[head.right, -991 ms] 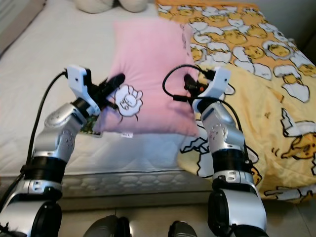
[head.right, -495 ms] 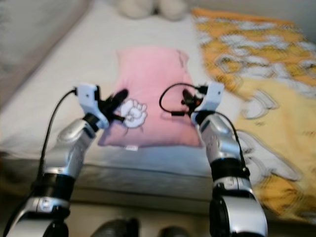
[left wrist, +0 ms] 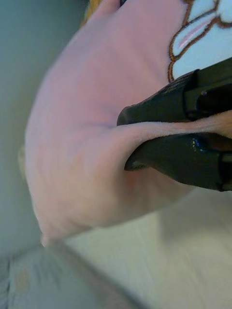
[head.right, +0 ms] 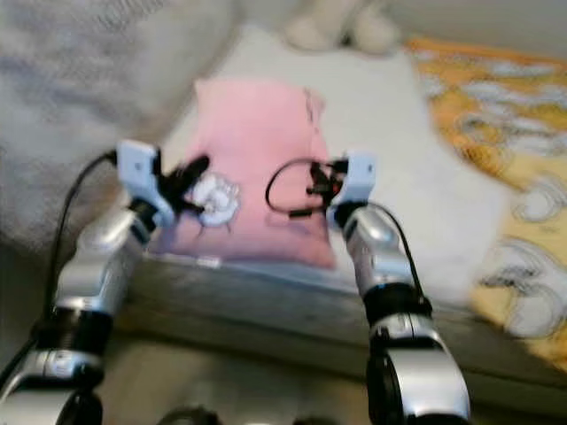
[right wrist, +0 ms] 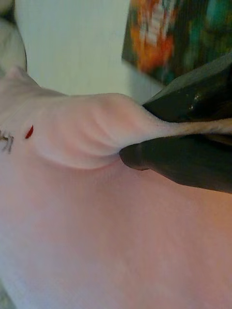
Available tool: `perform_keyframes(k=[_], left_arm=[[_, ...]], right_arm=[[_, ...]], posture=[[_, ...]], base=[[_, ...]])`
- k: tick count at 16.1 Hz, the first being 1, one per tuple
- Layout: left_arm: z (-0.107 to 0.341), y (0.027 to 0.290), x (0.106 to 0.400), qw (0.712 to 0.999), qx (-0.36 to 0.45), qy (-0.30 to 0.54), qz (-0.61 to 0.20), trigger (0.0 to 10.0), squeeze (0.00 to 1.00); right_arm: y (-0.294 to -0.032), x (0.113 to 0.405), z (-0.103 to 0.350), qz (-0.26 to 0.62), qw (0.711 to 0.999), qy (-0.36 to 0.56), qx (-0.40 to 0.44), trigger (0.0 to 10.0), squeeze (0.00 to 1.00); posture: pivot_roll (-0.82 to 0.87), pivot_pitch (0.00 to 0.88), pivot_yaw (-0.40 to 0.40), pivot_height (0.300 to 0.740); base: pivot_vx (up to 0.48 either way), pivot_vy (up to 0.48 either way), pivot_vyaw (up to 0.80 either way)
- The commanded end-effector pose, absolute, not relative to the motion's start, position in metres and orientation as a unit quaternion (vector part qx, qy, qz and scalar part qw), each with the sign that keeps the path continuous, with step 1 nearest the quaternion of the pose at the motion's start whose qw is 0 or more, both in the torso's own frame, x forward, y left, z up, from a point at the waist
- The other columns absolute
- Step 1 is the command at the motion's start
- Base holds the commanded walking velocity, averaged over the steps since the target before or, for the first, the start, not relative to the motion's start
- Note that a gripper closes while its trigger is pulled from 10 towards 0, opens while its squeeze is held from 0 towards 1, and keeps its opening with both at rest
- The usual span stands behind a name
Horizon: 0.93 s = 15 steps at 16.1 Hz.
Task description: Clean up the room
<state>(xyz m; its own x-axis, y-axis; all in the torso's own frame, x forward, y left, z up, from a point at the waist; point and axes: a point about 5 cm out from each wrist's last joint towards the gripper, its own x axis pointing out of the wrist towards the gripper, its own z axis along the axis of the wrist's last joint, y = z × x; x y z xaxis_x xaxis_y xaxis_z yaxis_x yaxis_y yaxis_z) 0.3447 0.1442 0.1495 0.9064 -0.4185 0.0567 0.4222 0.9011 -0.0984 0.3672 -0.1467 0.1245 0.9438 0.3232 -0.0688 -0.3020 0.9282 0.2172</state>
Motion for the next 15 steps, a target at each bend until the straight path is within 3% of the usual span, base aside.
perform_keyframes(k=[1,4,7,9,15], left_arm=[[0.158,0.14,0.347,0.973,-0.049,-0.035,-0.221,0.0,0.0],[0.152,0.137,0.346,0.973,-0.043,-0.024,-0.225,0.0,0.0],[0.15,0.143,0.348,0.972,-0.031,-0.019,-0.23,0.0,0.0],[0.151,0.147,0.35,0.973,-0.027,-0.019,-0.227,0.0,0.0],[0.152,0.152,0.354,0.976,-0.022,-0.02,-0.217,0.0,0.0]], right_arm=[[-0.164,0.367,0.129,0.129,0.986,0.034,0.095,0.0,0.0],[-0.163,0.365,0.126,0.126,0.988,0.031,0.088,0.0,0.0],[-0.164,0.363,0.126,0.108,0.992,0.018,0.067,0.0,0.0],[-0.162,0.363,0.124,0.106,0.992,0.019,0.063,0.0,0.0],[-0.159,0.367,0.13,0.108,0.992,0.007,0.061,0.0,0.0]], posture=[[0.01,0.0,-0.012,0.74],[0.01,0.0,-0.008,0.74],[0.01,0.0,-0.003,0.74],[0.01,0.0,-0.002,0.74],[0.01,0.0,-0.001,0.74]], base=[[0.3,0.375,0.0],[0.344,0.327,0.0],[0.441,0.0,0.0],[0.461,0.0,-0.8],[0.461,0.0,0.0]])
